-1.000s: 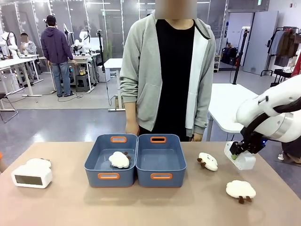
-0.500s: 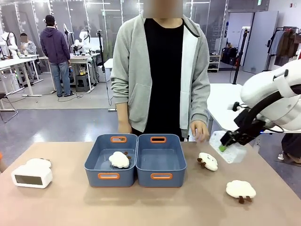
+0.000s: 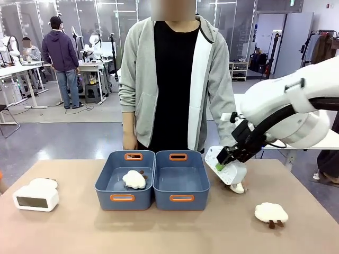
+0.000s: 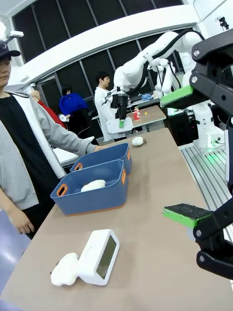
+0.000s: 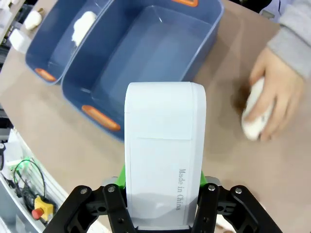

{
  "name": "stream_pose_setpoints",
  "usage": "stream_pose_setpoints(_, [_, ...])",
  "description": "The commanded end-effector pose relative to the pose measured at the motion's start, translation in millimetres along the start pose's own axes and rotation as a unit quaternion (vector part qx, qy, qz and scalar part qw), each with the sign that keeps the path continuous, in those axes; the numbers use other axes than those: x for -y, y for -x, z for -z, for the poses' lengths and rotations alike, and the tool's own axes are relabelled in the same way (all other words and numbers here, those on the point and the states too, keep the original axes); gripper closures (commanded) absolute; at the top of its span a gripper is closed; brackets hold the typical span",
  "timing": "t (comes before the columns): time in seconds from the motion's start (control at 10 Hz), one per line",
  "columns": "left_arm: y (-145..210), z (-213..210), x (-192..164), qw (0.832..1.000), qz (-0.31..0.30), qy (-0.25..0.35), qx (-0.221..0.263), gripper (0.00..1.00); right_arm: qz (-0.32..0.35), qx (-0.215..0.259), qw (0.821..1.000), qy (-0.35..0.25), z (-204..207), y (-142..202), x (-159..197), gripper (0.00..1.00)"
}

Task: Sort the digital clocks into the basket.
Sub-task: Pick up the Digital clock from the table and place it into the empty Plastic storage basket.

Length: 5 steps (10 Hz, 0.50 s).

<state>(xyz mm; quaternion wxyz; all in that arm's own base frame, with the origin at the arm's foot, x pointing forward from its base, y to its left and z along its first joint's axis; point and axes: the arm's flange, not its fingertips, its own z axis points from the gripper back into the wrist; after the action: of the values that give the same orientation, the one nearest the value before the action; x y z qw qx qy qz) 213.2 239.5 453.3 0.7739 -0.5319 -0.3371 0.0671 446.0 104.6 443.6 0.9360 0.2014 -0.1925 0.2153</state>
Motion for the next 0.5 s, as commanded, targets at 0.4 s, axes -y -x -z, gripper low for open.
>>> stream_pose_setpoints(0.4, [-2,-2,-1,1.0,0.01,0.013,0.007,0.0,-0.041,0.186,0.981,-0.031,-155,152,15,1.0])
